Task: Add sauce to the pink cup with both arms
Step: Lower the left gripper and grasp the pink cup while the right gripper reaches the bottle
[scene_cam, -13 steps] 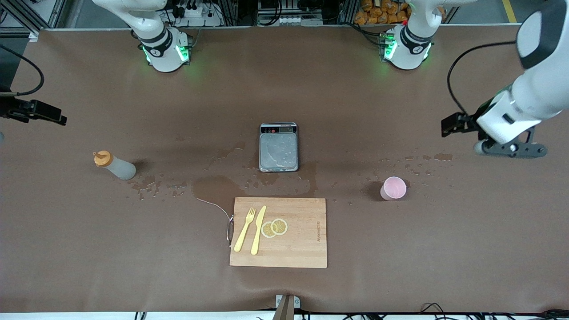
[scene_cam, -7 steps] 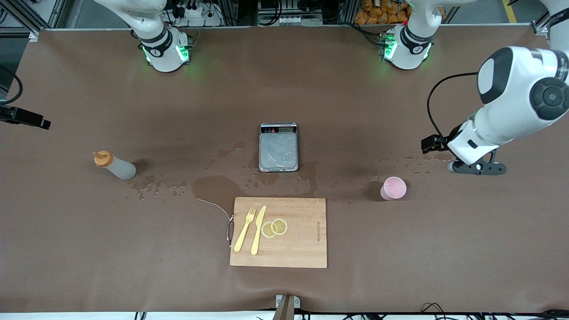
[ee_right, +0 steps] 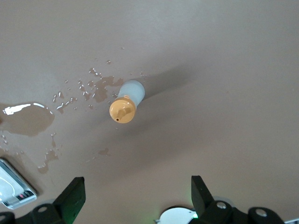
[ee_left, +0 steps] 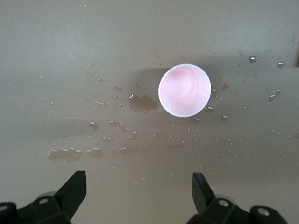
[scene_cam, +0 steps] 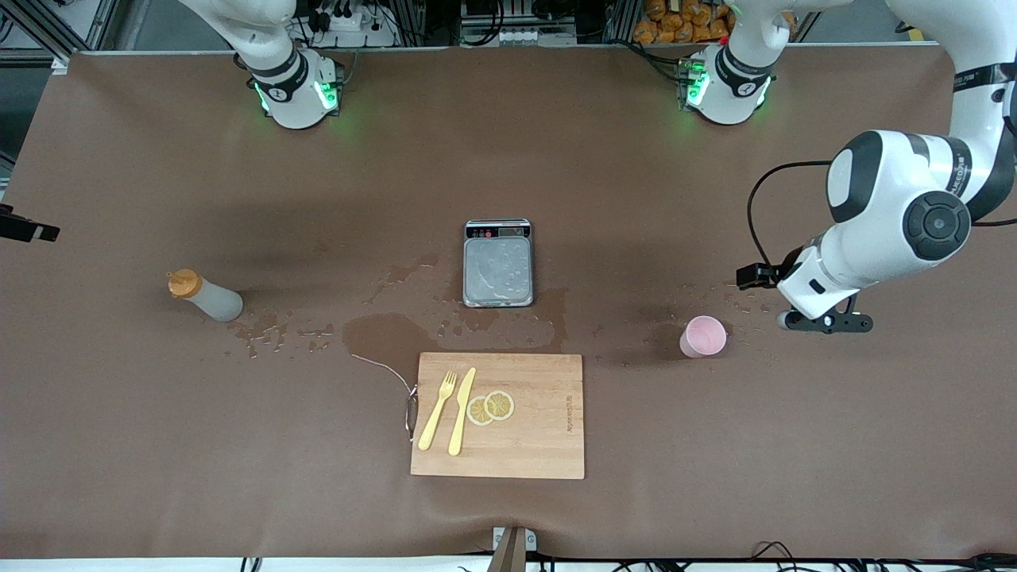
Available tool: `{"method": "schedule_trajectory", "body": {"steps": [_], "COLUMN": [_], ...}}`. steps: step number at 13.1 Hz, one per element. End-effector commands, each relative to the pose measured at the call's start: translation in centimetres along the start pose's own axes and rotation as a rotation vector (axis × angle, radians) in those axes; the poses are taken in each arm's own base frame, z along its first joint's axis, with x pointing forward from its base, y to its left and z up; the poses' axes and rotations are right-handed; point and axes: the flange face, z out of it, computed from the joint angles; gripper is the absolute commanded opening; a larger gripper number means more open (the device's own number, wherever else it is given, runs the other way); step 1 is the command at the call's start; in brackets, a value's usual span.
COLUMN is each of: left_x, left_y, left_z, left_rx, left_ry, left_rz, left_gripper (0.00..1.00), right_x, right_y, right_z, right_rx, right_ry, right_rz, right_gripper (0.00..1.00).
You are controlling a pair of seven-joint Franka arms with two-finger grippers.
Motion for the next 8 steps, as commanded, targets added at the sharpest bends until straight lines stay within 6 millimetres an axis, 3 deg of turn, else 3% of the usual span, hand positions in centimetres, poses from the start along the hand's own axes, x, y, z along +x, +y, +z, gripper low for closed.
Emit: {"method": "schedule_trajectory", "body": {"steps": [1,5,8], "left_x": [-0.4,0.7,2.7], "left_y": [0.4,0.3,0.1], "left_z": [1.6,4.8,8.2], "left_rx": [-0.021,-0.025,-0.039], "left_ry": [0.024,0.011,0.069], "left_rz": [-0.014,-0.016,-0.025], "left_gripper": [1.00,1.00,1.00], "right_x": [0.8,1.7,3.8], "right_y": [1.1,2.8,6.0], "right_z": [0.6,1.5,4.3], "right_rx": [0.023,0.040,0.120], "right_ry": [-0.026,-0.053,-0.124], "right_rz": [0.087,0.246,0.311], "right_gripper": [1.00,1.00,1.00]}}
